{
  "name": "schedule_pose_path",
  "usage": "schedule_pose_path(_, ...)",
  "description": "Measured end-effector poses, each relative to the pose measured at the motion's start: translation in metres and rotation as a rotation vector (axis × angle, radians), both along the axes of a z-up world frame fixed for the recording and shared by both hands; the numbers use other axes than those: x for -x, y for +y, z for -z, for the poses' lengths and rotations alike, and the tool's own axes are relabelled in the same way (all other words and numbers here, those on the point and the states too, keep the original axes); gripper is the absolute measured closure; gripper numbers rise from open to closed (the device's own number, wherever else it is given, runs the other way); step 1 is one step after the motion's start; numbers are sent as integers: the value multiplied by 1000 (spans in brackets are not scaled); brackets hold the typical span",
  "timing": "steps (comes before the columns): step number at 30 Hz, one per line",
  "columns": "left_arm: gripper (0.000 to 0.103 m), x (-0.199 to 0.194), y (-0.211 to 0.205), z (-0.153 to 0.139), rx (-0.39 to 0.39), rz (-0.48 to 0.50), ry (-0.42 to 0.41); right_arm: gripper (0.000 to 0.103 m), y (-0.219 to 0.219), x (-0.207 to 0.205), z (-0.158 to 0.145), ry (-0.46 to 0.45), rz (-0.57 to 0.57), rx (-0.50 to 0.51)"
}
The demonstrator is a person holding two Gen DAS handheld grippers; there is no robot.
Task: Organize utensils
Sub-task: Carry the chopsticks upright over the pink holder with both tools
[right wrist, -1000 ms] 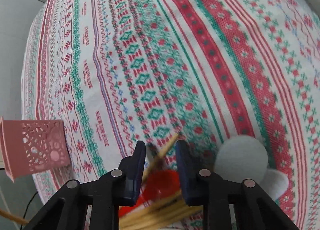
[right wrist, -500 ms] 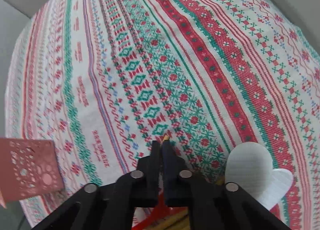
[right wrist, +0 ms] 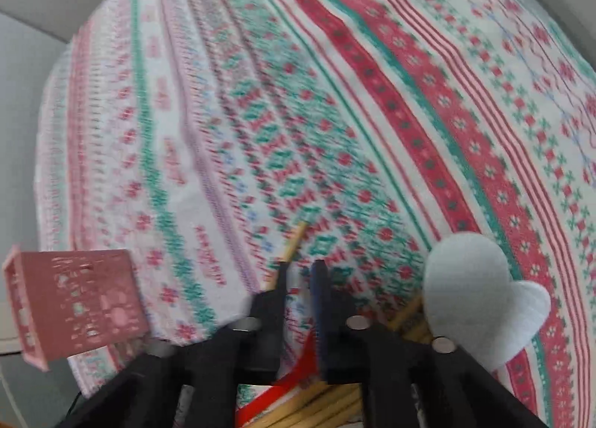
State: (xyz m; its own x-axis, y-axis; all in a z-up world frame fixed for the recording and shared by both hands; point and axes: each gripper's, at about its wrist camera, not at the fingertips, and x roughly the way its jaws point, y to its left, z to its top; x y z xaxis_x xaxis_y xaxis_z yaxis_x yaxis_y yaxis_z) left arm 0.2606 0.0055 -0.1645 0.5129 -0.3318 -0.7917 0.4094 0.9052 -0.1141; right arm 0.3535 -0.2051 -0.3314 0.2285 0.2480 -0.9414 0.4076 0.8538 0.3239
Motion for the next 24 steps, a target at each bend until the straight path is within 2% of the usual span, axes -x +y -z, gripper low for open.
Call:
schedule_pose_path(1,95,0,1,0,-2,-2,3,58,3,-1,0,-2,-3,16)
schedule_pose_path(4,95,-1,4,2,-10,-11,11,60,20,-8,7,19,-13,71)
schedule_pose_path(5,95,-2,6,3,-11,-16,13,61,28,-10,4,4,-17,120)
schedule_pose_path(6,95,-2,8,4,-12,-22,15,71,33,-12,5,10,-25,146)
schedule_pose_path(8,95,-3,11,4,-13,-32,15,78,47,-13,3,-4,-33,243)
schedule_pose_path(9,95,-3,14,4,-9,-38,17,86,53,-14,3,-11,-40,284)
schedule_pose_path(12,95,-3,18,4,-1,-42,19,91,55,-16,3,-36,-13,271)
schedule_pose_path(17,94,-1,20,3,1,-41,12,99,46,-19,1,-70,32,149)
schedule_pose_path(24,95,1,19,0,-1,-35,-3,99,54,-4,-52,-221,-16,127)
